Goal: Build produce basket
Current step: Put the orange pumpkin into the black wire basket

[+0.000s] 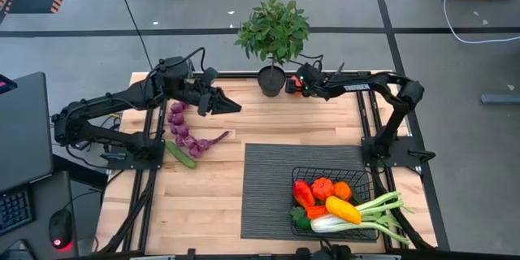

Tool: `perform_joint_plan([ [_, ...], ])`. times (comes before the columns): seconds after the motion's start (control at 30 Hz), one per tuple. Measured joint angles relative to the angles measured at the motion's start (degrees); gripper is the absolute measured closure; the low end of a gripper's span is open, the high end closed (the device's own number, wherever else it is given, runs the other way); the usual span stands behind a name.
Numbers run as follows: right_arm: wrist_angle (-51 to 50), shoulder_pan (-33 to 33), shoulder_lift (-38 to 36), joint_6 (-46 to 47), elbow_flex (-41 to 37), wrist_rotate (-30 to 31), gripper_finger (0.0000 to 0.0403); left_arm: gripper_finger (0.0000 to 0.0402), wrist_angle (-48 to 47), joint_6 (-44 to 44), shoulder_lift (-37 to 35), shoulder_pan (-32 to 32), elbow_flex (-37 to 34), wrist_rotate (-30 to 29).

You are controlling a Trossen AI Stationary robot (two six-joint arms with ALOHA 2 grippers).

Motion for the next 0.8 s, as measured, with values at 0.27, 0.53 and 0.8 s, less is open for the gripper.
perform_joint_plan([
  [0.27, 2.0, 0.2, 0.7, 0.9, 0.2, 7.5, 0.0005, 0.0269, -0.2, -0.3, 0.0, -3.3, 0.0, 0.1],
  [0.53, 4.7, 0.3, 3.9, 0.8, 0.5, 7.2, 0.0009, 0.0269, -0.2, -0.3, 0.2, -3.9, 0.0, 0.0],
  [0.8, 6.9, 0.3, 4.2, 0.9, 1.0, 10.0, 0.0023, 0.0269, -1.4, -0.3, 0.2, -3.9, 0.0, 0.0],
])
